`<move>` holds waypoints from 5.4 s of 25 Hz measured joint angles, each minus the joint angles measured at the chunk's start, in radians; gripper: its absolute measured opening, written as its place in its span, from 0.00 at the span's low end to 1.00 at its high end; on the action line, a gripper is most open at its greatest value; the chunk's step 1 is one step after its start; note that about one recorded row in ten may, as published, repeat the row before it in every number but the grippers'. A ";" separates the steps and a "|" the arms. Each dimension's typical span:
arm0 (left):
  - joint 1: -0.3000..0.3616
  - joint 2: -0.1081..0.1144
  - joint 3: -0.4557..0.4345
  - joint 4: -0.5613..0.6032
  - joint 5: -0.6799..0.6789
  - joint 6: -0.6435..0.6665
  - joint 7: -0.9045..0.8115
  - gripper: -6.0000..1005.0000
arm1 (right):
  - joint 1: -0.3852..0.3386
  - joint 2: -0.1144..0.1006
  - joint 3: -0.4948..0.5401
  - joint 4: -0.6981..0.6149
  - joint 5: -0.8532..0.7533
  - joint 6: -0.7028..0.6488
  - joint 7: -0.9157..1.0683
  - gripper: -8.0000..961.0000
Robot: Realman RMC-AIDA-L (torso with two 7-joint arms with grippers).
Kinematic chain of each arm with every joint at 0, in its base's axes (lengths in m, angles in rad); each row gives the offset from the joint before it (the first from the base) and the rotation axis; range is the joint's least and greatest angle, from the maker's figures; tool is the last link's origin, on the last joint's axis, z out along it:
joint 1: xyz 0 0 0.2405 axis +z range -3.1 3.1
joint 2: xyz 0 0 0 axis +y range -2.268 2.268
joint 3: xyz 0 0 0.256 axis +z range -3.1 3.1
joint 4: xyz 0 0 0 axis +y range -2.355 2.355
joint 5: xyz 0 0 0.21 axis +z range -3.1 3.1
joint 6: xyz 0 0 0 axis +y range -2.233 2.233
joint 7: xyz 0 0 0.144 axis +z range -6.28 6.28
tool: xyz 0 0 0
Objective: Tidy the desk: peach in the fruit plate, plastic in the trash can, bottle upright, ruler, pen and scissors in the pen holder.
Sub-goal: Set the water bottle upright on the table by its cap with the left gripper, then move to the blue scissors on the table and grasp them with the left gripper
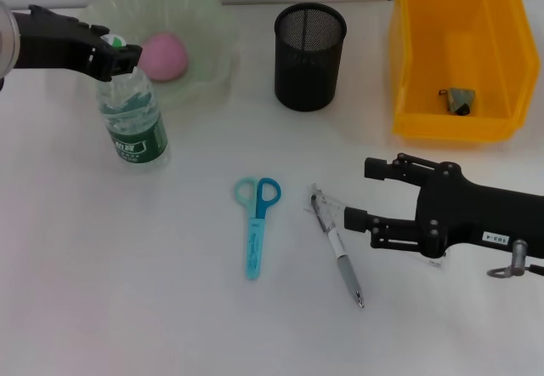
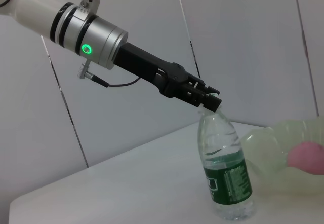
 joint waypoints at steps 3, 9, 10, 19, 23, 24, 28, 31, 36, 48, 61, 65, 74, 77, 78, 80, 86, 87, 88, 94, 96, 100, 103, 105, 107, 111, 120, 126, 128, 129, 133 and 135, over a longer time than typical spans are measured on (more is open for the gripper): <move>0.000 0.000 0.001 -0.003 -0.001 0.000 0.000 0.46 | 0.000 0.000 -0.002 0.000 0.000 0.000 0.001 0.86; -0.010 0.000 0.001 -0.010 -0.005 0.019 0.000 0.48 | 0.006 0.000 -0.003 -0.001 -0.020 0.000 0.010 0.86; -0.012 0.000 0.001 -0.010 -0.006 0.023 -0.001 0.48 | 0.007 0.000 -0.003 -0.001 -0.022 0.000 0.011 0.86; -0.008 0.002 -0.021 -0.007 -0.059 0.013 0.010 0.52 | 0.011 0.000 -0.004 0.001 -0.025 0.000 0.013 0.86; -0.012 0.003 -0.045 -0.006 -0.083 0.013 0.039 0.76 | 0.011 0.000 -0.004 0.002 -0.025 0.000 0.014 0.86; -0.014 0.003 -0.052 -0.006 -0.089 0.014 0.044 0.77 | 0.011 0.000 -0.004 0.002 -0.025 0.000 0.019 0.86; -0.020 0.004 -0.087 0.003 -0.104 0.026 0.055 0.79 | 0.012 0.000 -0.002 -0.001 -0.033 0.000 0.029 0.86; -0.011 0.004 -0.153 0.046 -0.196 0.052 0.100 0.80 | 0.013 0.000 0.001 -0.007 -0.047 0.000 0.038 0.86; 0.103 0.003 -0.201 0.076 -0.557 0.056 0.369 0.81 | 0.009 0.001 0.007 -0.025 -0.049 0.000 0.049 0.86; 0.208 0.003 -0.251 -0.598 -1.165 0.386 1.311 0.81 | 0.007 -0.001 0.053 -0.174 -0.128 -0.005 0.242 0.86; 0.156 0.001 -0.268 -0.946 -1.117 0.482 1.540 0.81 | 0.010 0.004 0.063 -0.262 -0.259 0.001 0.379 0.86; 0.156 -0.002 -0.174 -0.819 -1.092 0.358 1.289 0.81 | -0.002 0.005 0.063 -0.219 -0.260 -0.018 0.320 0.86; 0.250 -0.001 0.066 -0.320 -0.852 0.058 0.645 0.81 | -0.068 0.006 0.090 -0.180 -0.254 -0.049 0.203 0.86; 0.233 -0.002 0.147 -0.160 -0.624 0.012 0.312 0.81 | -0.084 0.007 0.103 -0.140 -0.248 -0.050 0.137 0.86; 0.233 -0.002 0.147 -0.160 -0.624 0.012 0.312 0.81 | -0.084 0.007 0.103 -0.140 -0.248 -0.050 0.137 0.86; 0.194 -0.001 0.202 -0.110 -0.489 0.013 0.138 0.81 | -0.087 0.007 0.105 -0.117 -0.237 -0.052 0.103 0.86; 0.065 -0.005 0.355 -0.068 -0.205 0.040 -0.205 0.81 | -0.092 0.006 0.142 -0.055 -0.199 -0.086 0.003 0.86; 0.031 -0.009 0.374 -0.068 -0.178 0.052 -0.246 0.81 | -0.093 0.006 0.165 -0.036 -0.189 -0.106 -0.025 0.86; 0.031 -0.009 0.374 -0.068 -0.178 0.052 -0.246 0.81 | -0.093 0.006 0.165 -0.036 -0.189 -0.106 -0.025 0.86; -0.058 -0.011 0.389 -0.141 -0.182 0.039 -0.252 0.81 | -0.090 0.004 0.210 0.024 -0.170 -0.146 -0.102 0.86; -0.080 -0.011 0.390 -0.185 -0.178 0.028 -0.253 0.81 | -0.089 0.004 0.220 0.040 -0.169 -0.151 -0.118 0.86; -0.108 -0.011 0.394 -0.237 -0.173 0.014 -0.253 0.81 | -0.083 0.004 0.234 0.076 -0.169 -0.153 -0.142 0.86; -0.119 -0.011 0.420 -0.245 -0.122 0.000 -0.253 0.80 | -0.080 0.005 0.241 0.089 -0.169 -0.153 -0.156 0.86; -0.119 -0.011 0.420 -0.245 -0.122 0.000 -0.253 0.80 | -0.078 0.005 0.241 0.094 -0.169 -0.153 -0.158 0.86; -0.127 -0.011 0.453 -0.253 -0.076 -0.003 -0.254 0.80 | -0.074 0.005 0.241 0.098 -0.169 -0.152 -0.158 0.86; -0.134 -0.011 0.483 -0.260 -0.041 -0.006 -0.254 0.80 | -0.069 0.005 0.241 0.101 -0.169 -0.148 -0.158 0.86; -0.143 -0.009 0.491 -0.206 0.014 0.008 -0.142 0.80 | -0.063 0.003 0.241 0.112 -0.169 -0.145 -0.158 0.86; -0.141 -0.008 0.488 -0.146 0.030 0.038 0.083 0.80 | -0.054 0.002 0.263 0.124 -0.175 -0.154 -0.158 0.86; -0.148 -0.009 0.488 -0.139 0.032 0.057 0.185 0.80 | -0.053 0.001 0.265 0.126 -0.176 -0.155 -0.159 0.86; -0.148 -0.009 0.488 -0.139 0.032 0.057 0.185 0.80 | -0.053 0.001 0.266 0.126 -0.176 -0.158 -0.159 0.86; -0.247 -0.011 0.510 -0.153 0.024 0.164 0.435 0.80 | -0.053 0.002 0.267 0.126 -0.173 -0.172 -0.159 0.86; -0.280 -0.011 0.528 -0.154 0.025 0.195 0.477 0.80 | -0.053 0.002 0.268 0.126 -0.173 -0.179 -0.159 0.86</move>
